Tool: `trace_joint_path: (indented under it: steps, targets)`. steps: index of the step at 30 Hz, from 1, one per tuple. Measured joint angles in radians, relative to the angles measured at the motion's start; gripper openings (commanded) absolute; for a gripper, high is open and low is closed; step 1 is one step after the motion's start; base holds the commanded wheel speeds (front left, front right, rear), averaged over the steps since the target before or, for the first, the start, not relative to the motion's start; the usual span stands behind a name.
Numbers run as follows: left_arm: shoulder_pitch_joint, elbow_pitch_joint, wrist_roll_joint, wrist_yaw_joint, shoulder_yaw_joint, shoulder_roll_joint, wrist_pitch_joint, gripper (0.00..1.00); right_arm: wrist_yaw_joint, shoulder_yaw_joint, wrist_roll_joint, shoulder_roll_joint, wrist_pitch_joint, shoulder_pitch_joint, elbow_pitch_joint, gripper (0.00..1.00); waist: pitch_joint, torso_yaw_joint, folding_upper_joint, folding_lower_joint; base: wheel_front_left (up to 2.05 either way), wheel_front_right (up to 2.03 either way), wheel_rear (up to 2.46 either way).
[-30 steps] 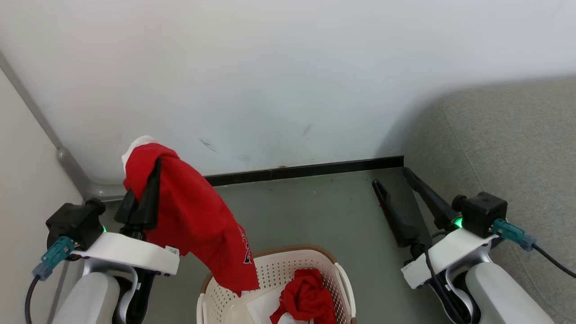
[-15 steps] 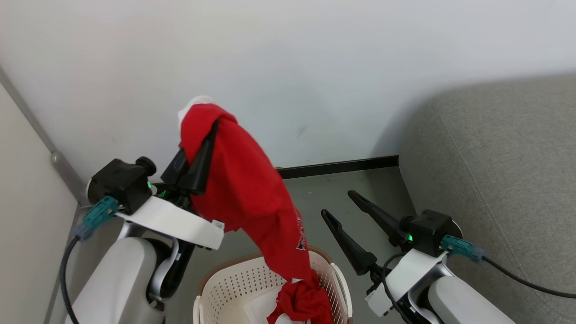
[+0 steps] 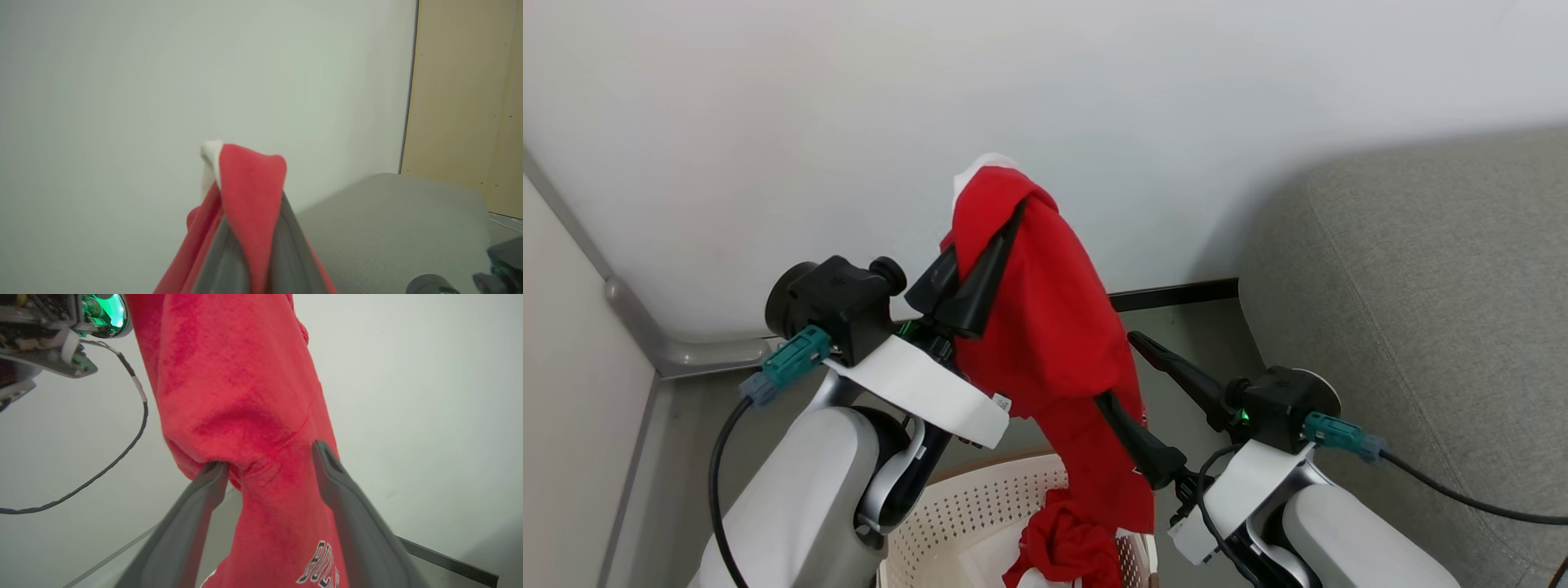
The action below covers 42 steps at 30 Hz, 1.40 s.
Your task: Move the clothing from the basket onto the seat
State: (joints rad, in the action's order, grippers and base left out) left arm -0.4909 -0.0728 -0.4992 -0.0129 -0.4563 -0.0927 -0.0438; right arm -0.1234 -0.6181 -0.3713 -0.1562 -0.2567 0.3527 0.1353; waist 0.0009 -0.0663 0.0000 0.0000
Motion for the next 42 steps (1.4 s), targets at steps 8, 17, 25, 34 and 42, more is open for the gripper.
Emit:
trace_joint_path:
  steps: [8, 17, 25, 34, 42]
  targets:
    - [-0.012, -0.008, 0.000, 0.002, -0.028, 0.011, 0.031, 0.00, 0.000, 0.019, 0.013, 0.000, 0.000, 0.003, 0.006, 0.96, 0.006, -0.002, 0.0000, 0.0000, 0.00, 0.00, 0.00]
    - [-0.012, -0.005, 0.001, 0.005, -0.042, 0.014, 0.052, 0.00, 0.000, 0.027, 0.011, 0.002, 0.000, 0.004, 0.010, 0.00, 0.013, 0.001, 0.0000, 0.0000, 0.00, 0.00, 0.00]
    - [-0.009, 0.013, -0.001, 0.019, -0.034, 0.013, 0.053, 1.00, 0.000, 0.086, -0.008, 0.004, 0.000, 0.004, 0.003, 0.00, 0.022, 0.000, 0.0000, 0.0000, 0.00, 0.00, 0.00]
    - [0.017, 0.025, -0.009, 0.029, -0.022, 0.000, 0.065, 1.00, 0.000, 0.162, -0.008, -0.011, 0.000, 0.004, -0.018, 0.00, 0.033, -0.006, 0.0000, 0.0000, 0.00, 0.00, 0.00]
    - [0.018, 0.027, -0.014, 0.029, -0.024, -0.001, 0.065, 1.00, 0.000, 0.222, -0.005, -0.028, 0.000, 0.000, -0.032, 0.00, 0.042, -0.019, 0.0000, 0.0000, 0.00, 0.00, 0.00]
